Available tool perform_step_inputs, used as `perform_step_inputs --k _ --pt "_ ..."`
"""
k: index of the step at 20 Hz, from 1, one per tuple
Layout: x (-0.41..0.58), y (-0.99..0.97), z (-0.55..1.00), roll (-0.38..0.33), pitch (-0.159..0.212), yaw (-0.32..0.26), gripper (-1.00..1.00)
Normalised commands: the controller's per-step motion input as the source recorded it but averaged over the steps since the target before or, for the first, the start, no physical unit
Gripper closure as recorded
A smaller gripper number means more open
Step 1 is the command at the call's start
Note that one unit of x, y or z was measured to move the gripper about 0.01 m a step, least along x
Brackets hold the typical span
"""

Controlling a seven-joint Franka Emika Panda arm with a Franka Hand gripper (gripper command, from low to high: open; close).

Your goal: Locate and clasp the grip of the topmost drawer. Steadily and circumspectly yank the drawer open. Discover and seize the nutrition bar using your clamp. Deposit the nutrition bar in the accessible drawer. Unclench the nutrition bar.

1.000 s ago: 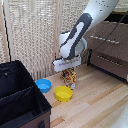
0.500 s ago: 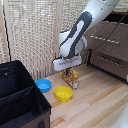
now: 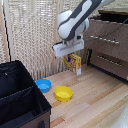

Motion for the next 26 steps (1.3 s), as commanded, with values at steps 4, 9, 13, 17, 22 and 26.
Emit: perform_step_inputs --k 4,9,13,17,22,26 --pt "0.17 0.32 1.0 -0.043 0.035 -0.123 1.0" --pt "0.107 0.25 1.0 -0.032 0.005 -0.204 1.0" --pt "0.161 0.24 1.0 -0.039 0.0 -0.198 1.0" --pt "0.231 0.09 1.0 -0.038 0.006 -0.154 1.0" --pt "0.319 -0.13 1.0 -0.018 0.025 -0.062 1.0" --pt "0.331 -0.41 0.99 0.005 0.004 0.006 1.0"
